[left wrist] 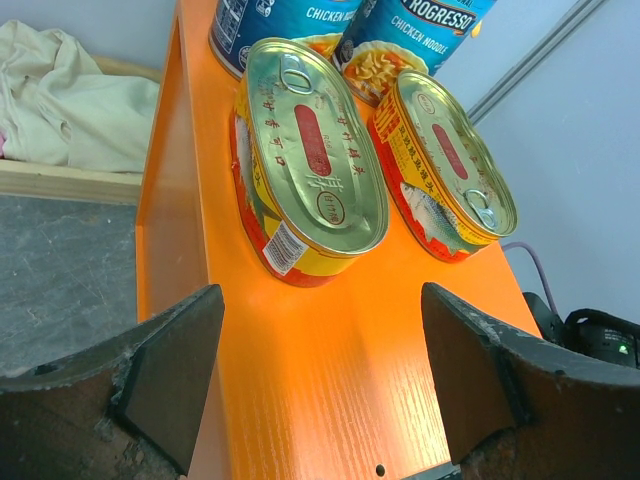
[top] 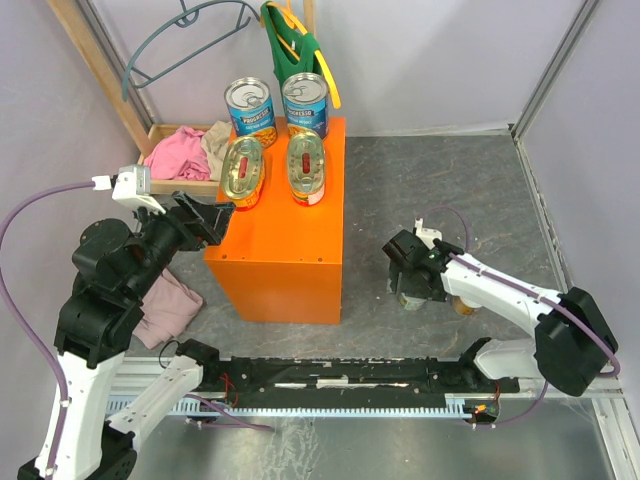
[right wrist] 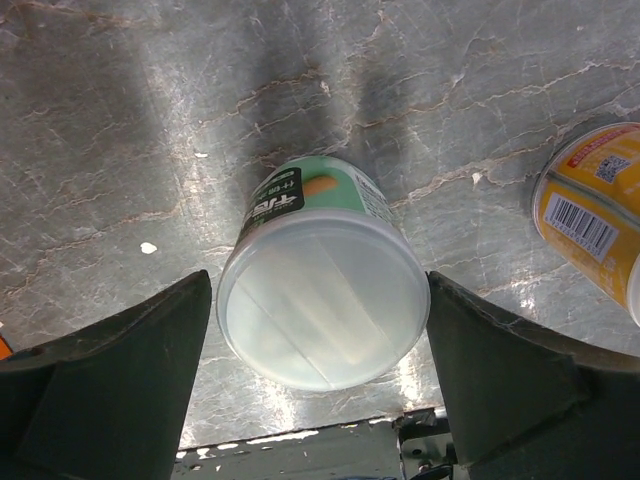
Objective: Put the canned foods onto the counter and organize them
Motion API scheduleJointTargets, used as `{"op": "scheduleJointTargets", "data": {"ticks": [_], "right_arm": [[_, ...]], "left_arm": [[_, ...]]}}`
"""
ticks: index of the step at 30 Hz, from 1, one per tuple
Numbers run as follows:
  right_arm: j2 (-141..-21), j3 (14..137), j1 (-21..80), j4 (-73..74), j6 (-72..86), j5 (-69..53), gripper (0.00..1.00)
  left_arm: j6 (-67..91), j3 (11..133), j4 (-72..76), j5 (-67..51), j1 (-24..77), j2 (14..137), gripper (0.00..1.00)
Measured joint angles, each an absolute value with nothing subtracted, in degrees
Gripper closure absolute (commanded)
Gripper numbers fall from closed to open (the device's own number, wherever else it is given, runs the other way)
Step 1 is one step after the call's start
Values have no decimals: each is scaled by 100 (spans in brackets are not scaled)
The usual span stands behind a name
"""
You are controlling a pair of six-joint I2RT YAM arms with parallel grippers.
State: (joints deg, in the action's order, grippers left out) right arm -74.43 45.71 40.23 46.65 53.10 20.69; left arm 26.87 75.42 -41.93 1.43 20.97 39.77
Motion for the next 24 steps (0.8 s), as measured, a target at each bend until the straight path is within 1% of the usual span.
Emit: {"op": "scheduleJointTargets", "data": {"ticks": [2,3,5,7,10,11,14,17,19,24], "right_arm": [[-7443,4525,4018,4639,5308,2047,16],[-7443,4499,4012,4619,5308,2029,21],[-7441,4438,4010,4582,5306,1990,32],[-7406,4386,4007,4563,5317,1979,47],[-7310,4333,4005,4554,5317,1914,66],[-7284,4327,4005,4574,5319,1892,70],[-7218,4331,4005,4644,5310,1850,76],[-7155,4423,4005,4801,5288,1820,85],[-7096,4569,4005,4928,5269,1815,89],[-6796,5105,4005,5216,5234,1822,91]], "left_arm": [[2687,7542,-4193,145,2097,3977,14],[2685,7542,-4193,148,2097,3977,14],[2659,7542,-4193,152,2097,3977,14],[2617,7542,-4193,169,2097,3977,14],[2582,7542,-4191,200,2097,3977,14],[2567,7542,-4191,209,2097,3977,14],[2563,7542,-4189,248,2097,3977,14],[2563,7542,-4189,290,2097,3977,14],[2563,7542,-4189,307,2097,3977,14],[2558,7561,-4189,471,2097,3977,14]]}}
